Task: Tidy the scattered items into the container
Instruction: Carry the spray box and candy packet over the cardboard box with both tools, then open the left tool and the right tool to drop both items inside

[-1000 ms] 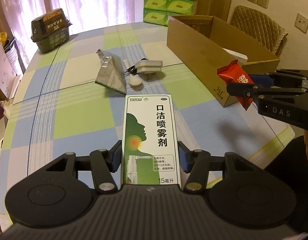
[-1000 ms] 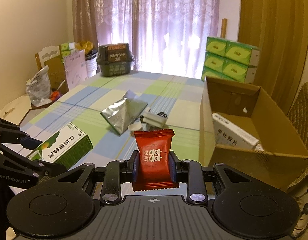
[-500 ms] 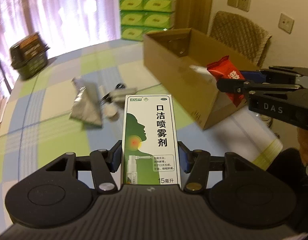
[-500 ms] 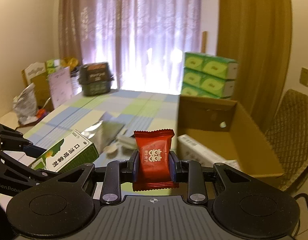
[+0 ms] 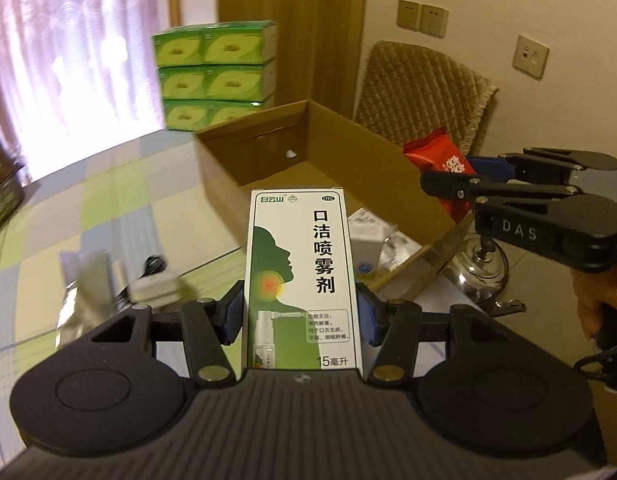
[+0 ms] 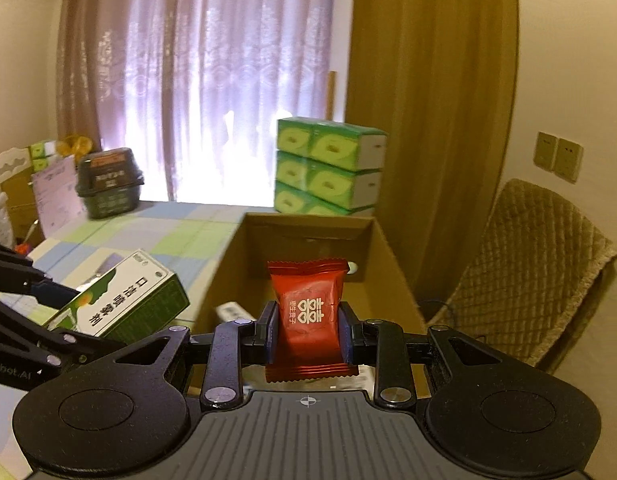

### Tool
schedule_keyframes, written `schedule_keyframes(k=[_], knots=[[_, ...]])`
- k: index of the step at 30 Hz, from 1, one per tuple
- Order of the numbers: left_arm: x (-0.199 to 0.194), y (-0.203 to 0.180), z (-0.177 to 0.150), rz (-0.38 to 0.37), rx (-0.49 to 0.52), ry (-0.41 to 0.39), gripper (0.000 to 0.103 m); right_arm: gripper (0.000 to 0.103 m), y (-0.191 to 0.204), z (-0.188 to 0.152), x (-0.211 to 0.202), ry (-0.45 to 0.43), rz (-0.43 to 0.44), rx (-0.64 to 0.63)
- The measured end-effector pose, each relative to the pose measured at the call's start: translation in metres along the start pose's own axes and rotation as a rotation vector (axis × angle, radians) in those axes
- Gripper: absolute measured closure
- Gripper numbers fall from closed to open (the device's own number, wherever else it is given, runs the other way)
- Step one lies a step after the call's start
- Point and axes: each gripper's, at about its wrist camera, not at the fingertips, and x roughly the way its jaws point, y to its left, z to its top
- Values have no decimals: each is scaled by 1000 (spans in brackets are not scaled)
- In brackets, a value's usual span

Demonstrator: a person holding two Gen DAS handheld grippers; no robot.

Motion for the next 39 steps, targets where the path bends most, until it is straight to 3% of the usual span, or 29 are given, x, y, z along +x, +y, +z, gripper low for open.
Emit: schedule_keyframes(k=[12, 21, 32, 39], knots=[[65, -14, 51, -55, -38, -10, 53, 71, -38, -5, 29, 21, -8, 58], [101, -21, 44, -79, -57, 38, 52, 71, -57, -11, 51, 49, -8, 84], [132, -20, 46, -58, -51, 36, 52, 71, -66, -17, 64, 66, -5, 107], [132, -13, 52, -46, -70, 3, 49, 71, -66, -15, 68, 68, 1, 105]])
